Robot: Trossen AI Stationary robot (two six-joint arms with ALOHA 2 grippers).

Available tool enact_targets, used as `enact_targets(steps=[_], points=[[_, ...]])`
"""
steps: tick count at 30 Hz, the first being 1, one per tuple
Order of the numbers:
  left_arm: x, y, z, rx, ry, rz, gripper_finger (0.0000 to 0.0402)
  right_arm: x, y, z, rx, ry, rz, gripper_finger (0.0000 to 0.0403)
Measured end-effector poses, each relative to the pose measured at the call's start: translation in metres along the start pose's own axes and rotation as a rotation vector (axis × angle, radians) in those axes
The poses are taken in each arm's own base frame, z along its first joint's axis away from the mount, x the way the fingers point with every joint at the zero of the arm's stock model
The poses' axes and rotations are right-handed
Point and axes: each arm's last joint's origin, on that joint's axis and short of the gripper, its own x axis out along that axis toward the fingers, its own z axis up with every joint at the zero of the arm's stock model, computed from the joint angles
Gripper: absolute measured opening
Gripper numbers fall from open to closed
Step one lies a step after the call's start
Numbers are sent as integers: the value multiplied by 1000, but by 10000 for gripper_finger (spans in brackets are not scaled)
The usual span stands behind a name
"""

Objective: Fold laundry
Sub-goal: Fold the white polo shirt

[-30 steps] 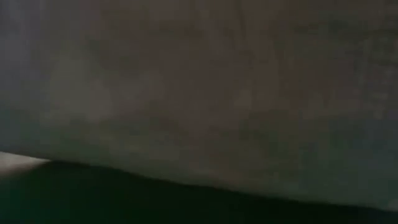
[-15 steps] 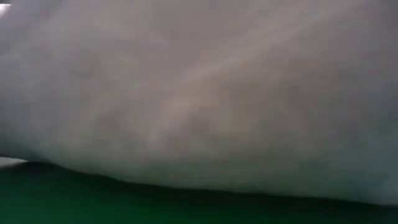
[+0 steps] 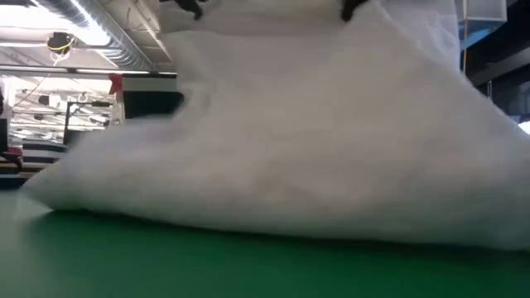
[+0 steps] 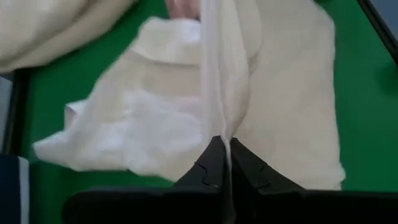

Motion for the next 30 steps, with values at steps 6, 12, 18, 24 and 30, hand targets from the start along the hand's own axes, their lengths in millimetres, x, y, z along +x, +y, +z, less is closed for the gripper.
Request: enact_targets(steps=[6,12,18,24,30], points=[[4,32,6,-79,-93,90,4,28,-43,-34,62,-50,85,1],[23,67,5,-171,-98,172,5,59,-82,-50,56,-57,132,1],[57,89,-2,-161,-28,158,6,87,-107,-61,41,1,157,1],[94,110,-13,-65,77,211,6,120,-122,-72,128,23,110,5],[125,136,-25,-68,100,250,7,144,-130,-88,216,50,71,7]])
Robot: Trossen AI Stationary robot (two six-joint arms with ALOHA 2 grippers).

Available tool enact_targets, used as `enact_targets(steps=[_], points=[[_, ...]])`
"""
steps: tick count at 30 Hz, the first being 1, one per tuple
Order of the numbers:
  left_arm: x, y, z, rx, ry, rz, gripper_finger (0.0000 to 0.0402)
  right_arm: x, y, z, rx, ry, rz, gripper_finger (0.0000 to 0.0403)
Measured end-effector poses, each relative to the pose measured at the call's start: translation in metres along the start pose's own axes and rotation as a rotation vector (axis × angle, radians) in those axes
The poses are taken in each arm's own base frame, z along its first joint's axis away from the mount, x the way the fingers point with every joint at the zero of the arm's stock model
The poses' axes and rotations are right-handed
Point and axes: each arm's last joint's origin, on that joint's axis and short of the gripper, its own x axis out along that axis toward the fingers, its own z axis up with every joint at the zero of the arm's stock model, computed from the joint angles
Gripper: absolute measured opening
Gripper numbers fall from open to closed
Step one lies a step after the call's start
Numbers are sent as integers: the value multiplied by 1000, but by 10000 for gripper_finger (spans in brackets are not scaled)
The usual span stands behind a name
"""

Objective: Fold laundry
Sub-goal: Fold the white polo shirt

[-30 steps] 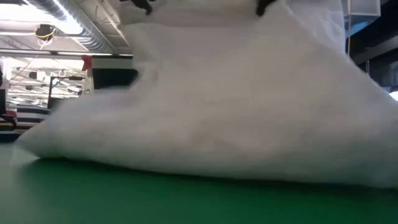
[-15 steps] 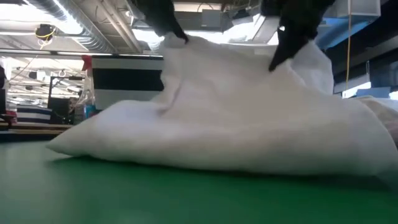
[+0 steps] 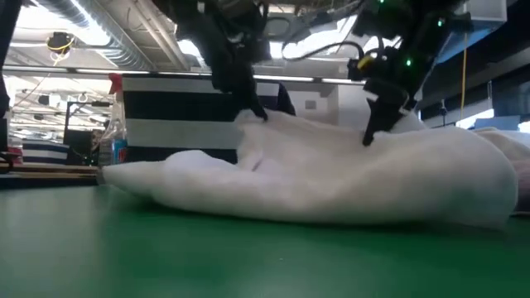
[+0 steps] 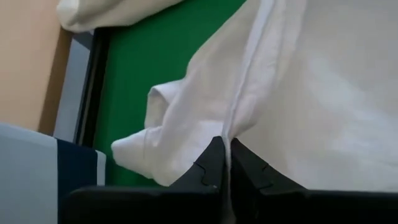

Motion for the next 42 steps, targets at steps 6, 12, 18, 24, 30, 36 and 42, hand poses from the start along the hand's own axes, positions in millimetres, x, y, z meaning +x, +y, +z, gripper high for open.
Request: enact_targets(steps=[6,12,18,24,30,36,42], points=[[13,12,-7,-3,27,32,7,15,-7,0,51,-55,-26,8],[-33,18,9,-46,17,36,7,-7,2,19,-6,-127,132,9],[-57,28,18,-72,-92,66,7,-22,4,29,-78,-200,110,4],[-26,38,9,-95,-80,11,7,-2,-11,18,-6,-90,23,7],[4,40,2,-79,-30,0,7,9,-16,11,20,-55,-2,7],[14,39,0,-87,-10,-3,18,11,-18,8,60,-64,-53,12],[13,40,-1,-140,7,26,87,12,-22,8,138,-52,-58,88]])
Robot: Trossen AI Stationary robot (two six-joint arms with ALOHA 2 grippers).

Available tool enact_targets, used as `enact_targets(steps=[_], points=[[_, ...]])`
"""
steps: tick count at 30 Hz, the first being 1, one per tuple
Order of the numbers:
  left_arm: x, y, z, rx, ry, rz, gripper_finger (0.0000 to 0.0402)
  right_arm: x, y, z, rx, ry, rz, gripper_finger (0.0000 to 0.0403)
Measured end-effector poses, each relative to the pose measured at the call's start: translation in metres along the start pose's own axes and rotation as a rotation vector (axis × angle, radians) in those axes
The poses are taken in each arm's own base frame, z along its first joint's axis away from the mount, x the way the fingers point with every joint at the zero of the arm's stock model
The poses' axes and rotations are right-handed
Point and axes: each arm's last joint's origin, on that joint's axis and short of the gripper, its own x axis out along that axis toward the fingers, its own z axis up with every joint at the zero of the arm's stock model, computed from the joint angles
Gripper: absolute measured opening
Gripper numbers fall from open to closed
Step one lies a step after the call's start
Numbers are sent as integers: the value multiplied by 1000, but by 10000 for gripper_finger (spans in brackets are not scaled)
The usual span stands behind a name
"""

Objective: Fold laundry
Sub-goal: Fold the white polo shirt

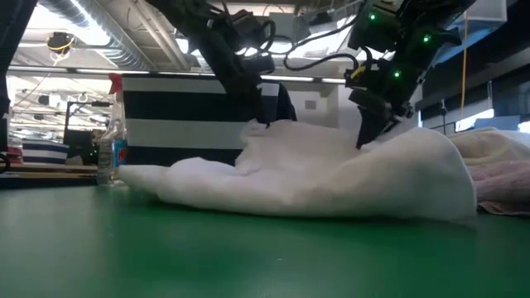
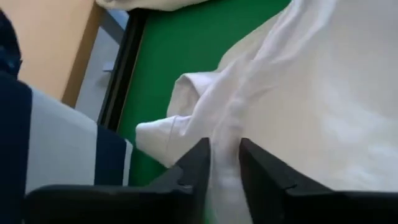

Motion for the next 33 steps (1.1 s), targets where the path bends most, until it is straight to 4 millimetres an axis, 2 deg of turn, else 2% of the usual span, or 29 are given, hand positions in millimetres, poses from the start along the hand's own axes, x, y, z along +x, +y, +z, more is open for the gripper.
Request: enact_targets(steps=[3,5,9,12,14,16,19,25,30,33], points=[[-9,0,2,-20,46,-9,123,-4,0,2,-4,24,26,136],[-21,1,11,-39,57,-12,140,-12,0,9,2,20,56,162],[-46,3,26,-95,52,-47,161,-30,0,20,17,-5,119,194],[-58,-7,29,-125,22,-239,163,-43,7,29,38,-75,294,203],[-58,-21,28,-133,2,-377,162,-49,17,32,30,-140,404,204],[-51,-39,19,-133,49,-470,159,-52,30,29,1,-198,477,203],[-35,-69,1,-112,126,-509,157,-47,51,20,-34,-258,533,199],[-7,-128,-41,-73,175,-534,157,-24,87,-12,-86,-211,592,194],[10,-152,-83,-91,196,-489,157,-10,115,-39,-126,-130,614,193],[16,-159,-112,-113,265,-470,157,-2,126,-60,-164,-25,577,193]])
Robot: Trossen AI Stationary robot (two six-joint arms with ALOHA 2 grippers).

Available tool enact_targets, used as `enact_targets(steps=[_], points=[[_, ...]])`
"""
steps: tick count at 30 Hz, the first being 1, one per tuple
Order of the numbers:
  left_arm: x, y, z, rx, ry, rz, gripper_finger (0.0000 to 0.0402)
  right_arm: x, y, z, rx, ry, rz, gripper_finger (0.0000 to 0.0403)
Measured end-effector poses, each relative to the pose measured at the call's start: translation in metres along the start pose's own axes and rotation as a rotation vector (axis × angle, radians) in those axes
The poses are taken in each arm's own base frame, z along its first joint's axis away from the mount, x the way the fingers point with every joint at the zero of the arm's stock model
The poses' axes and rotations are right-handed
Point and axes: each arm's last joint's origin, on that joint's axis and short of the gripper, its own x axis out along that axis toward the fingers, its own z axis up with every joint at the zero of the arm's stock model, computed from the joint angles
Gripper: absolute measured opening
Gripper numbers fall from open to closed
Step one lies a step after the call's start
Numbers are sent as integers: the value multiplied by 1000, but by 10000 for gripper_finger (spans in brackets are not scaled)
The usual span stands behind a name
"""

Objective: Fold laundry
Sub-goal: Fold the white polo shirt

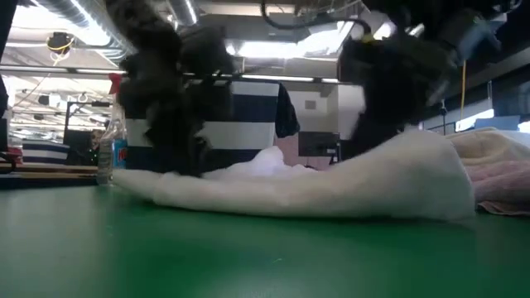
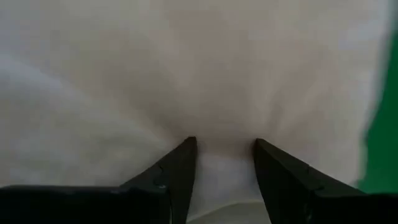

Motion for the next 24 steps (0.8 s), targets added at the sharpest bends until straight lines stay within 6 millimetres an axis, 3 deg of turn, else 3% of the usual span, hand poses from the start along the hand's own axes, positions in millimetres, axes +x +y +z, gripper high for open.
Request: enact_targets(steps=[3,6,12,14,18,24], points=[[6,0,-19,-76,39,-1,157,6,8,-20,-8,102,-43,193],[10,-8,-29,-168,74,-45,156,6,16,-29,-30,94,-84,193],[2,-50,-37,-249,79,-102,156,7,21,-28,-33,32,-101,193],[-10,-60,-34,-245,66,-109,156,5,23,-24,-15,20,-95,193],[-58,-77,-20,-204,-64,-71,156,-4,38,0,13,-60,-51,193],[-96,-96,-35,-113,-158,-78,156,-12,57,29,26,-191,39,193]])
